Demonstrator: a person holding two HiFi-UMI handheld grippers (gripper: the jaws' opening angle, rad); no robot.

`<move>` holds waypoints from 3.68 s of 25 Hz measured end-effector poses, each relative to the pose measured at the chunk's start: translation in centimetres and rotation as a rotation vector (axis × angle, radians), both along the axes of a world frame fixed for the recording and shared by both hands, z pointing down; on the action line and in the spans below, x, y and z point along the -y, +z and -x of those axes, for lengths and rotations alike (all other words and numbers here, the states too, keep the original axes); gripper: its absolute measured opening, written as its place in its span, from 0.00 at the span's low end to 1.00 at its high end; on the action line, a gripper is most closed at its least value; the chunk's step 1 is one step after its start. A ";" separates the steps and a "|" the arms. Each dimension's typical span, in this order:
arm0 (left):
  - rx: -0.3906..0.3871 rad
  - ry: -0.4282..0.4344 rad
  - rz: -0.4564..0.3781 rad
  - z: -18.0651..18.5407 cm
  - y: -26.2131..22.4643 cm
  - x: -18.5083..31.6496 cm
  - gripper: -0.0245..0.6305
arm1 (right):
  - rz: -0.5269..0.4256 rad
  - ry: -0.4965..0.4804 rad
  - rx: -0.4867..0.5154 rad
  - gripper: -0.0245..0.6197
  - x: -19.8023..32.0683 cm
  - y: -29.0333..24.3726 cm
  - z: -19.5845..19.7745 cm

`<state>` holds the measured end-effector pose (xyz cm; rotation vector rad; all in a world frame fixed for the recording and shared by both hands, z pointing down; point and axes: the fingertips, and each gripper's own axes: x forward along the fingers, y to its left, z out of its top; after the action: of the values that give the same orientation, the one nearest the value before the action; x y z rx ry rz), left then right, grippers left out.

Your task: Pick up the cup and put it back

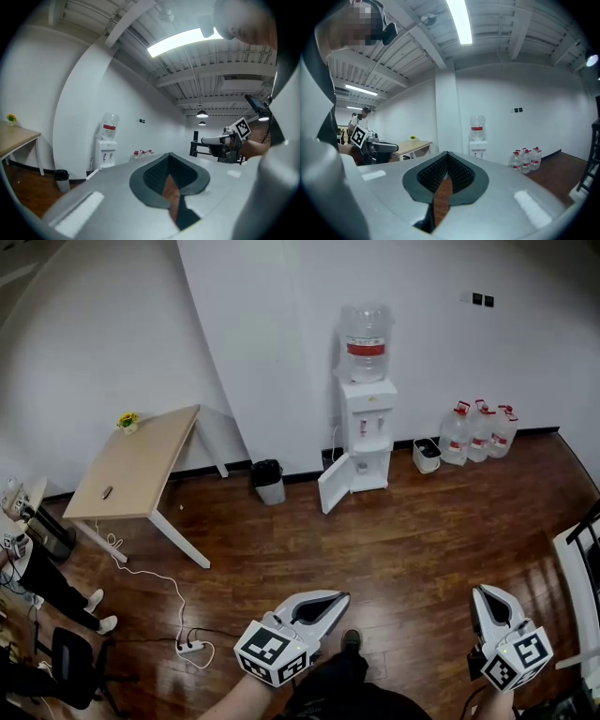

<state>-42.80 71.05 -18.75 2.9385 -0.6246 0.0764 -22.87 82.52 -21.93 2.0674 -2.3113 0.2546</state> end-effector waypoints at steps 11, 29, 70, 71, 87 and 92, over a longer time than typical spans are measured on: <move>0.021 -0.028 -0.005 -2.8 -0.6 11.1 0.04 | 0.022 -0.035 -0.016 0.04 11.6 -1.7 -2.4; 0.016 0.003 0.017 -7.8 1.2 24.3 0.04 | 0.036 -0.081 -0.023 0.04 26.8 -0.4 -5.9; 0.052 -0.268 0.038 -34.4 1.1 43.3 0.04 | -0.048 -0.402 0.035 0.04 50.8 -1.2 -30.7; 0.052 -0.275 0.044 -34.3 1.1 43.8 0.04 | -0.045 -0.412 0.037 0.04 51.4 -1.1 -30.7; 0.010 -0.311 0.025 -32.1 1.1 57.8 0.04 | -0.030 -0.390 0.024 0.04 65.5 -0.4 -31.1; 0.001 -0.295 0.021 -31.0 1.4 62.0 0.04 | -0.005 -0.393 0.017 0.04 70.1 0.3 -30.1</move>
<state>-11.80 9.09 -17.33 2.7906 -1.0414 0.0532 7.28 12.39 -21.60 1.5669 -2.6576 0.2510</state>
